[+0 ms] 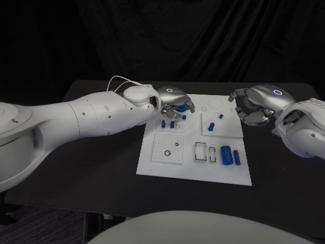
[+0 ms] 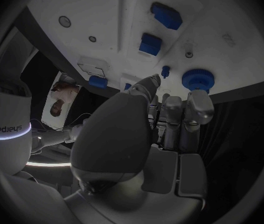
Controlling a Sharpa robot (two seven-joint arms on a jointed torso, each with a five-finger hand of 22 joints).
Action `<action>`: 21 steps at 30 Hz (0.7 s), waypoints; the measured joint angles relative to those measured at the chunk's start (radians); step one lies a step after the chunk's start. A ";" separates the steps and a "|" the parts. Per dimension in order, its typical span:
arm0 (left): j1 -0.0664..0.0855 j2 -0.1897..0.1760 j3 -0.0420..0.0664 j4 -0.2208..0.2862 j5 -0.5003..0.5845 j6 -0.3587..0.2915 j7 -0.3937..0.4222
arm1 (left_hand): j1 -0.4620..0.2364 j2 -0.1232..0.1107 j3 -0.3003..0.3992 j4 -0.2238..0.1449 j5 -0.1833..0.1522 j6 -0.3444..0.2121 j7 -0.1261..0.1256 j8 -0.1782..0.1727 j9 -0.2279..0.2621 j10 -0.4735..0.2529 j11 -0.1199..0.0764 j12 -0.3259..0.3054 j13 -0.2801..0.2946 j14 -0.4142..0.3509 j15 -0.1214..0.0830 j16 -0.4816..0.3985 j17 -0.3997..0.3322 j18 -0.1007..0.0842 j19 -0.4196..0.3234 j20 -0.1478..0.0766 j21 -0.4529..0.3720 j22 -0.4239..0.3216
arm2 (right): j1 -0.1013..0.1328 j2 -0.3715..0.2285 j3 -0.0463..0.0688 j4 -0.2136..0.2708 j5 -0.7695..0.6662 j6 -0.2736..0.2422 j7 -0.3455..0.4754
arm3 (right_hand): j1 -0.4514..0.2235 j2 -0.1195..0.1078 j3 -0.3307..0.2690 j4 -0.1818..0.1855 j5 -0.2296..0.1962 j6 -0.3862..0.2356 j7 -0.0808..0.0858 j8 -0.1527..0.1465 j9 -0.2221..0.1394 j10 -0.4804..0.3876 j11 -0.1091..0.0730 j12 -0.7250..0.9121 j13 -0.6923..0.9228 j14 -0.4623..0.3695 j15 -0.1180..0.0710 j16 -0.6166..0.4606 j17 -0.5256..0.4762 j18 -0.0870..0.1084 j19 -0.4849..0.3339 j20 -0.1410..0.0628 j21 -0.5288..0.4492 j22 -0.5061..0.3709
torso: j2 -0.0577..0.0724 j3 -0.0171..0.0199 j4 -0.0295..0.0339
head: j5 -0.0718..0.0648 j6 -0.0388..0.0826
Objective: Assemble the parts on the task board
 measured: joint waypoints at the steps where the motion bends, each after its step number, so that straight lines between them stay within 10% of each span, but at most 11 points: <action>1: 0.000 0.001 0.000 -0.002 -0.004 0.004 -0.003 | -0.003 0.003 0.000 0.000 0.000 0.000 0.000 0.000 -0.001 0.000 0.000 0.004 0.000 0.000 0.000 0.000 -0.001 0.000 0.000 0.000 0.000 0.000 | 0.000 0.000 0.000 0.000 0.000 0.000 0.000 | 0.000 0.000 0.000 0.000 0.000 0.000 0.000 0.000 0.000 0.000 0.000 0.000 0.000 0.000 0.000 0.000 0.000 0.000 0.000 0.000 0.000 0.000 | 0.000 -0.0001 0.0002 | 0.000 0.000; 21: -0.007 0.034 0.000 -0.043 -0.032 0.045 -0.022 | -0.006 0.006 0.011 -0.011 0.002 0.036 0.008 0.010 -0.014 0.023 -0.002 0.019 -0.004 0.007 0.000 0.010 -0.003 0.000 0.007 0.000 0.000 0.000 | 0.000 0.008 0.000 -0.004 0.000 0.001 -0.001 | -0.015 -0.006 0.012 -0.012 0.000 -0.014 0.000 0.013 0.003 0.000 0.000 0.000 0.000 0.000 0.000 0.000 0.000 0.000 0.000 0.000 -0.016 0.001 | 0.000 -0.0013 0.0006 | -0.005 0.000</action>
